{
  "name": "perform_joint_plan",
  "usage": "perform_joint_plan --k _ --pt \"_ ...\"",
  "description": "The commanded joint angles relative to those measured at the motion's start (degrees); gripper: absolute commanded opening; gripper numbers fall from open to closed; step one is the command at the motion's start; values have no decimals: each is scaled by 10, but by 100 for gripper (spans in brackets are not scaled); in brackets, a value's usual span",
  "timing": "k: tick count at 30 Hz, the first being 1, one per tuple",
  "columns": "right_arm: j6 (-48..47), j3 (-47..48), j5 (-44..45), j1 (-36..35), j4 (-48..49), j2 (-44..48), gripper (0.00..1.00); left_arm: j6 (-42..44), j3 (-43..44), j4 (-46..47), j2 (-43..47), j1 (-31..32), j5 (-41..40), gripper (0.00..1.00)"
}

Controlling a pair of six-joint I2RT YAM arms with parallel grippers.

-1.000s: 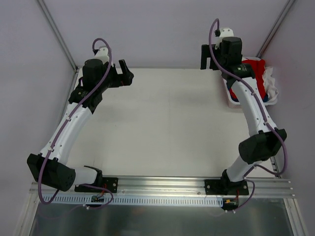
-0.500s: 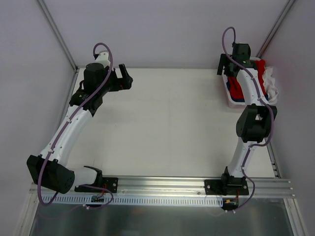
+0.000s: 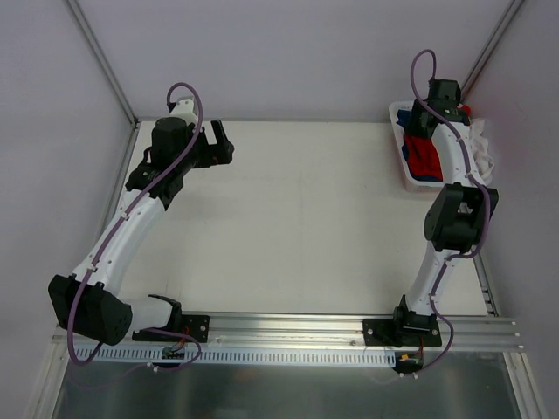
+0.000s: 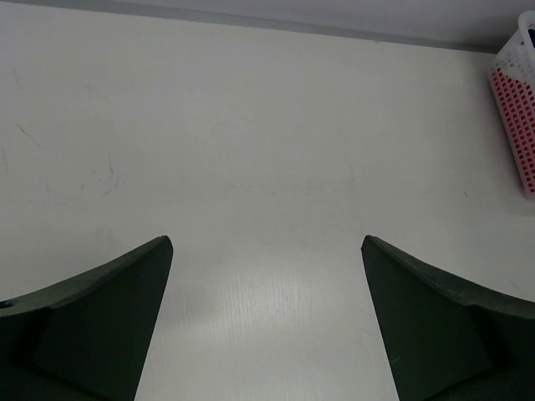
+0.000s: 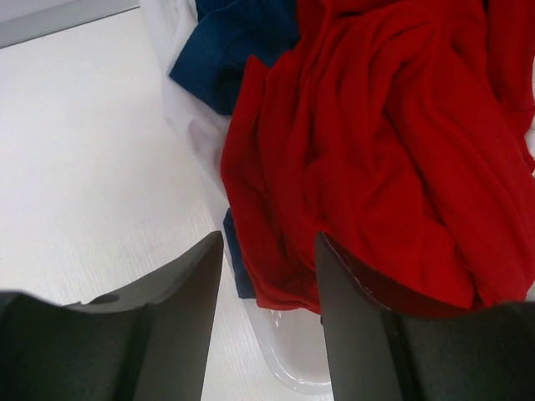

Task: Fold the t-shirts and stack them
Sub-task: Grab crumpled tshirt from bin with the right arm

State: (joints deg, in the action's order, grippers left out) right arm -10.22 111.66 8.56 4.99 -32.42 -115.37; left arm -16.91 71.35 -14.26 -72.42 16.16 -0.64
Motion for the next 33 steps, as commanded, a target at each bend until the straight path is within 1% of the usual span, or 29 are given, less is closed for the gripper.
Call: perform_joint_plan --k 1,15,21,22,25,27,29,30,33 --pt "3 8 -3 10 3 7 52 14 -8 10 31 4 -18 99" --pt "31 -55 -37 34 46 -6 51 21 -17 11 45 4 -25 99" --pt "37 -57 -46 39 54 -17 50 25 -17 11 43 4 -25 99" --pt "37 -57 -46 39 55 -18 44 27 -18 10 43 4 -27 99" --pt "39 -56 -49 40 58 -20 35 28 -19 10 44 4 -28 99" --pt "39 -56 -48 40 59 -21 34 29 -19 10 45 4 -27 99" --pt "38 -55 -50 39 59 -21 28 30 -20 10 45 4 -28 99" --pt "38 -55 -50 40 59 -22 20 30 -21 11 45 4 -27 99" --pt "39 -55 -50 40 59 -21 6 29 -21 10 45 4 -27 99"
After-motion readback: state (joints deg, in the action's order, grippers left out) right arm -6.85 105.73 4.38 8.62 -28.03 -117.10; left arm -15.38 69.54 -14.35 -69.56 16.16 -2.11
